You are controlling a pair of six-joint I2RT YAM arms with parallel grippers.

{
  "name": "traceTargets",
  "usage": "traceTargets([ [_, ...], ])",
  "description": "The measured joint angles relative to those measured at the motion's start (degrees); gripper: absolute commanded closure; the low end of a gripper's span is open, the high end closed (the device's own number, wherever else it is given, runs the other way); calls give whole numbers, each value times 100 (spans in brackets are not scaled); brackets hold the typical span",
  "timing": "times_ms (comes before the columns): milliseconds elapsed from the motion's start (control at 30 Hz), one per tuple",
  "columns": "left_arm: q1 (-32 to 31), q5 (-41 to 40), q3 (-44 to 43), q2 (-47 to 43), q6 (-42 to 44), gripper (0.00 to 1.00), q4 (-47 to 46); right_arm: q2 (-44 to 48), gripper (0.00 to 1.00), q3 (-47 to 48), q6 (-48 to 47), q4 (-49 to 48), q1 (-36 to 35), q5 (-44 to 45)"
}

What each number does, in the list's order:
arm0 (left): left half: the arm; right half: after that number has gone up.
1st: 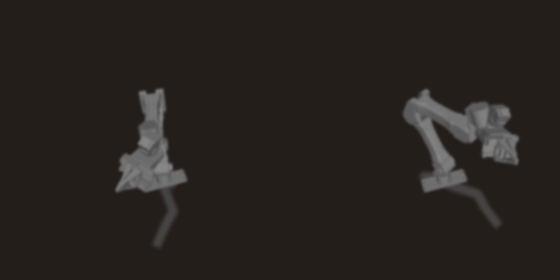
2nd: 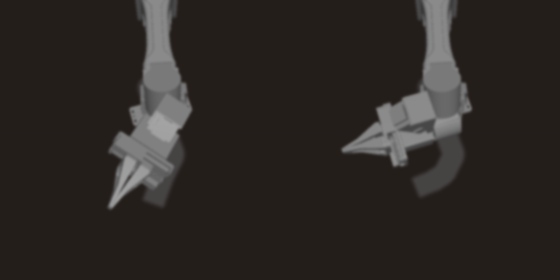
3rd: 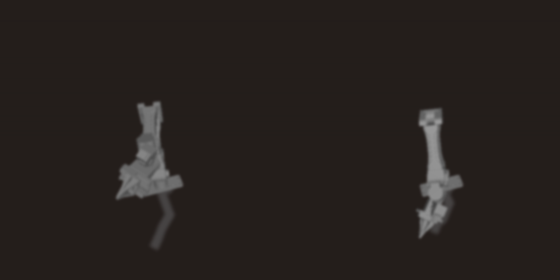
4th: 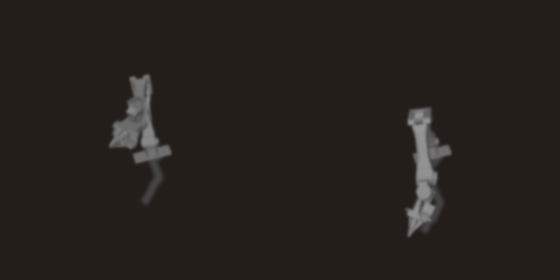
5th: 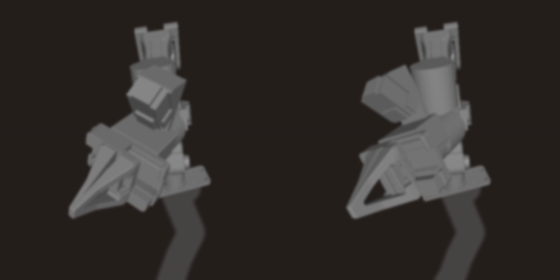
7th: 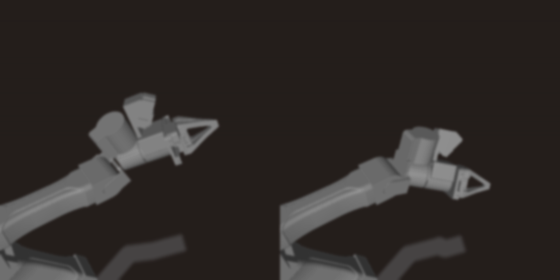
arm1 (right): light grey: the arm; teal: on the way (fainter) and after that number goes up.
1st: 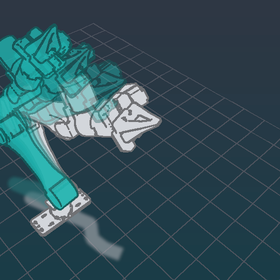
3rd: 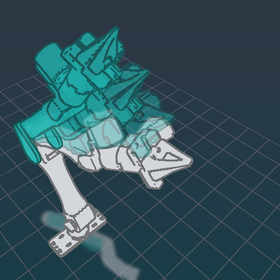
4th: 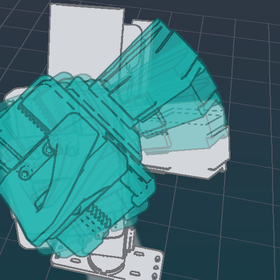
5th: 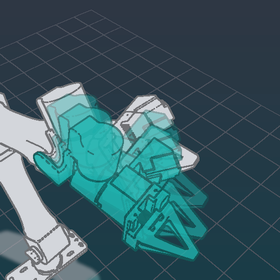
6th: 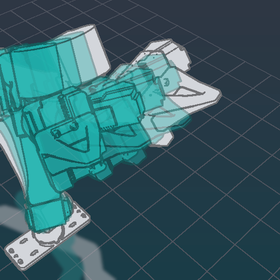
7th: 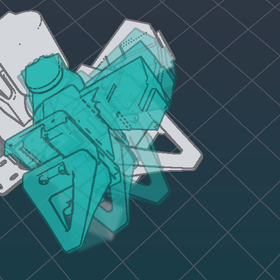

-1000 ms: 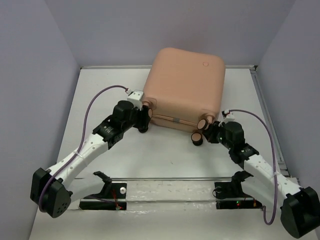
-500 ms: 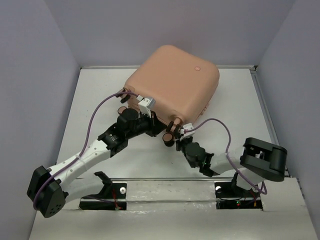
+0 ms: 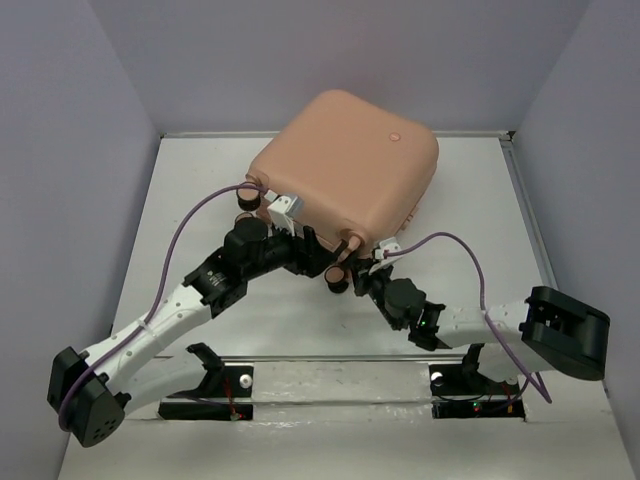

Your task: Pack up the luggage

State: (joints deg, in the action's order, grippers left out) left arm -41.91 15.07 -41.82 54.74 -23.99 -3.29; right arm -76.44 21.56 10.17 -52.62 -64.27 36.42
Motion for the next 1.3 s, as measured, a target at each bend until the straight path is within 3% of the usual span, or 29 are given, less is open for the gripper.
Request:
traceTargets([
  [133,-7,212,-92,260,-26,14,0,245,93,-74,306,334,28,-254],
  [267,-13,345,-280,809,-70,17,-114,415,93,-144,588,487,66,-380],
  [367,-44,505,-485,1244,-203,28,-337,492,93,-188,763,551,68,-452],
  [533,-256,494,-997,1908,-317,81,-627,723,93,-459,986,560,79,-470],
  [600,-317,570,-1165,2079,-459,90,-846,863,93,-573,1091,551,85,-459],
  [700,-551,894,-1635,2583,-638,94,-1145,907,93,-678,1241,442,87,-466],
  [900,-984,1130,-2951,3915,-822,94,-1357,752,93,-881,1523,-74,83,-450],
  [1100,-1073,1073,-3816,4422,-745,92,-1073,267,93,-927,1604,-684,-85,-221],
  [1200,-955,479,-3611,3908,-452,61,-376,387,93,-907,1648,-509,-96,-197],
  [1267,-802,61,-3174,2970,-293,38,-9,592,93,-876,1674,-212,-31,-286],
  [1300,-739,-127,-2964,2577,-245,32,168,693,93,-874,1694,-70,17,-352],
])
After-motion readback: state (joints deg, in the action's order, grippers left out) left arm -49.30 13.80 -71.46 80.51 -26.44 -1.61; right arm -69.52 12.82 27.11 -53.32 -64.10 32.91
